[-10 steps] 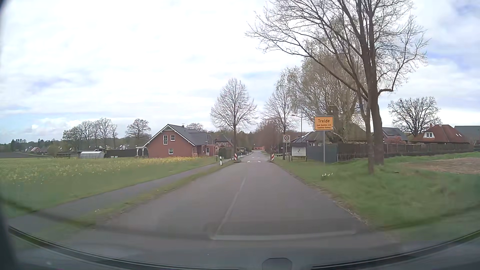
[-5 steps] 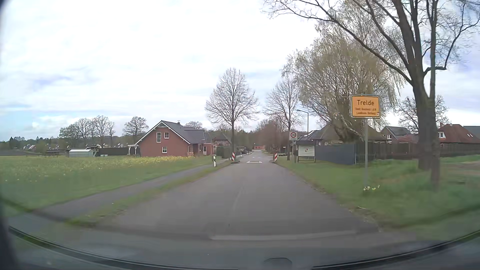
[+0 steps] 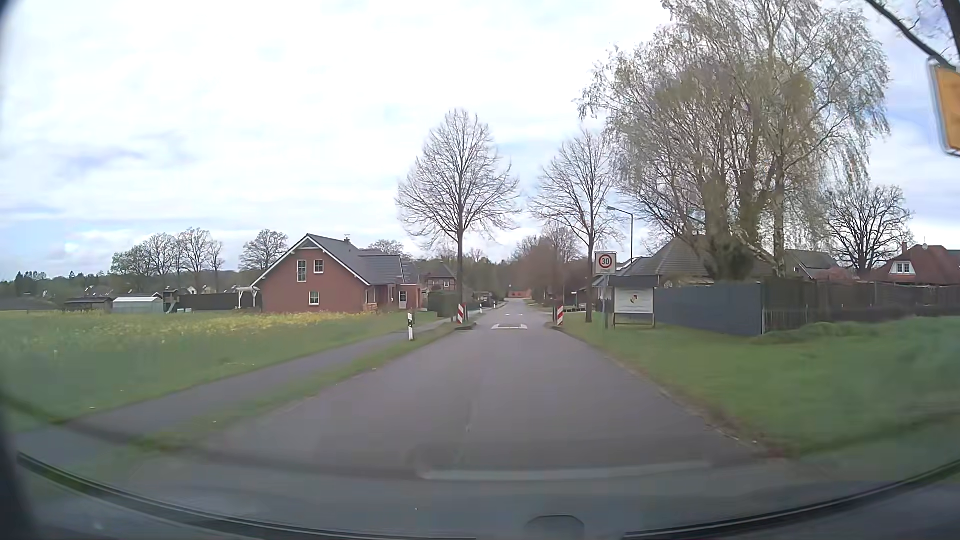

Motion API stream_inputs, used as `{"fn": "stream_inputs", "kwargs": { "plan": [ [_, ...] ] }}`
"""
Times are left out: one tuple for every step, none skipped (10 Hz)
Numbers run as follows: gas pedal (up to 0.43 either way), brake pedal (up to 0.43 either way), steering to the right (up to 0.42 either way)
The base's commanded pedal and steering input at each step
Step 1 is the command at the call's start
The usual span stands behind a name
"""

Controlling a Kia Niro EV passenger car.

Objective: Follow the waypoints while adhering to traffic rules and regulations

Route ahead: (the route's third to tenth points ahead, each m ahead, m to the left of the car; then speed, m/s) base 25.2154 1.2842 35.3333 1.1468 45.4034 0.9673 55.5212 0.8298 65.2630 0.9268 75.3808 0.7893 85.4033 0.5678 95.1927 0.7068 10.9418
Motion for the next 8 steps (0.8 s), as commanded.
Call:
{"fn": "stream_inputs", "kwargs": {
  "plan": [
    [0.0,0.0,-0.002],
    [0.0,0.0,-0.001],
    [0.0,0.0,-0.001],
    [0.0,0.0,-0.001],
    [0.0,0.0,-0.002],
    [0.0,0.0,-0.001],
    [0.0,0.006,-0.001],
    [0.0,0.0,-0.002]
  ]
}}
